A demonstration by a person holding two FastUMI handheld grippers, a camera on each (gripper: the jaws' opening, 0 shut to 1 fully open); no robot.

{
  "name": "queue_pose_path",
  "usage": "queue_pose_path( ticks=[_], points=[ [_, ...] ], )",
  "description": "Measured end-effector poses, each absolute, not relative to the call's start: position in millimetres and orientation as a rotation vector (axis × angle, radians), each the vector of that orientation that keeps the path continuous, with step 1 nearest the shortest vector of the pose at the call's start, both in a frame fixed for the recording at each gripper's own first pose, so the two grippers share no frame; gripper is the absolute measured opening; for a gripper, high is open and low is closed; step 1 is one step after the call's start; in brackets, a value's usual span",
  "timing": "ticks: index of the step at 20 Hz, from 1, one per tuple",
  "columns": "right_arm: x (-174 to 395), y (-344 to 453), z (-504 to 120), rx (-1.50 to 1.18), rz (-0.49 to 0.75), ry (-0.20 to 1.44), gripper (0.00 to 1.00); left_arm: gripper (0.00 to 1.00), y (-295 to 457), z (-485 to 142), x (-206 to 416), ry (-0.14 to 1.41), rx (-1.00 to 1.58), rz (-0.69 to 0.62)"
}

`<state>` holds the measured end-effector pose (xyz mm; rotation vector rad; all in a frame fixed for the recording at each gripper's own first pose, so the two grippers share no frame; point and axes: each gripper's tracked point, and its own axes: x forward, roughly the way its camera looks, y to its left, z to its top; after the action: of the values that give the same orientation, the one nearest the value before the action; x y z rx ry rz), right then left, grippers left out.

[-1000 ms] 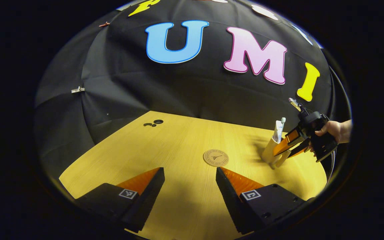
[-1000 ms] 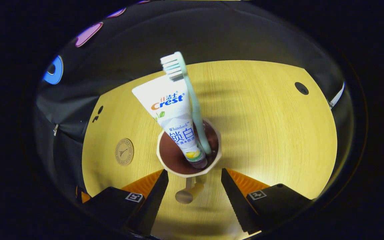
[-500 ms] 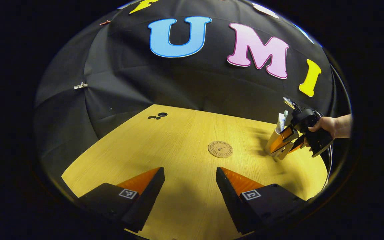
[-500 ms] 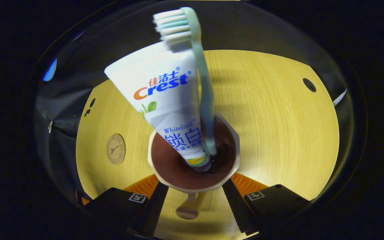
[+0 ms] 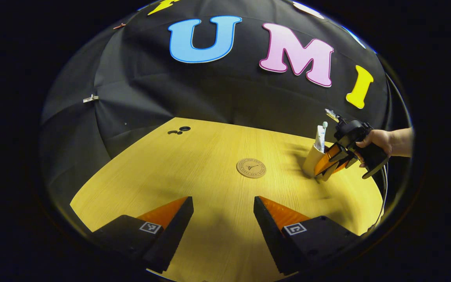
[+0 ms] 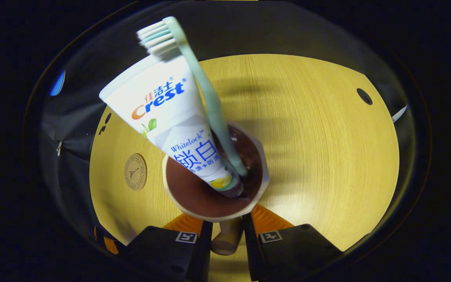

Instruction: Put the toothbrush and toothpaste on the desktop into the cup, then pick up the cup and place it on the coaster on the desktop.

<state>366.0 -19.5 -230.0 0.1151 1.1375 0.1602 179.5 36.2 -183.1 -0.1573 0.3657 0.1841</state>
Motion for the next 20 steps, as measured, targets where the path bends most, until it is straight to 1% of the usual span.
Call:
queue_pose_path(
  ticks=[1, 3, 4, 5, 6, 7, 8, 9, 10, 12, 13, 14, 15, 16, 20],
  points=[
    [365, -20, -230, 0.097, 0.162, 1.135, 0.41, 0.98, 34, -183, 180, 0.368, -0.156, 0.180],
    [367, -21, -232, 0.059, 0.172, 1.128, 0.39, 0.98, 32, -184, 177, 0.372, -0.153, 0.175],
    [368, -20, -234, 0.048, 0.175, 1.130, 0.36, 0.98, 31, -185, 176, 0.375, -0.154, 0.172],
    [366, -20, -232, 0.046, 0.179, 1.127, 0.36, 0.98, 31, -187, 175, 0.381, -0.154, 0.171],
    [365, -21, -233, 0.045, 0.187, 1.128, 0.29, 0.98, 31, -188, 173, 0.385, -0.153, 0.171],
    [365, -21, -232, 0.045, 0.189, 1.125, 0.36, 0.98, 31, -190, 172, 0.389, -0.152, 0.173],
    [365, -21, -232, 0.047, 0.195, 1.126, 0.36, 0.98, 31, -191, 170, 0.393, -0.153, 0.175],
    [367, -21, -232, 0.041, 0.191, 1.113, 0.29, 0.98, 32, -193, 167, 0.396, -0.155, 0.175],
    [369, -20, -233, 0.034, 0.186, 1.108, 0.31, 0.98, 32, -194, 166, 0.399, -0.156, 0.176],
    [366, -19, -232, 0.020, 0.195, 1.107, 0.28, 0.98, 33, -195, 163, 0.403, -0.158, 0.179],
    [366, -20, -232, 0.011, 0.201, 1.102, 0.29, 0.98, 33, -196, 162, 0.404, -0.157, 0.180],
    [365, -19, -233, 0.003, 0.207, 1.094, 0.22, 0.98, 34, -197, 162, 0.406, -0.156, 0.182],
    [365, -19, -233, -0.001, 0.203, 1.089, 0.29, 0.98, 34, -198, 160, 0.410, -0.156, 0.182],
    [365, -18, -232, -0.003, 0.208, 1.084, 0.27, 0.98, 34, -199, 160, 0.412, -0.156, 0.183],
    [368, -15, -223, 0.005, 0.210, 1.044, 0.27, 0.98, 35, -201, 156, 0.418, -0.149, 0.181]
  ],
)
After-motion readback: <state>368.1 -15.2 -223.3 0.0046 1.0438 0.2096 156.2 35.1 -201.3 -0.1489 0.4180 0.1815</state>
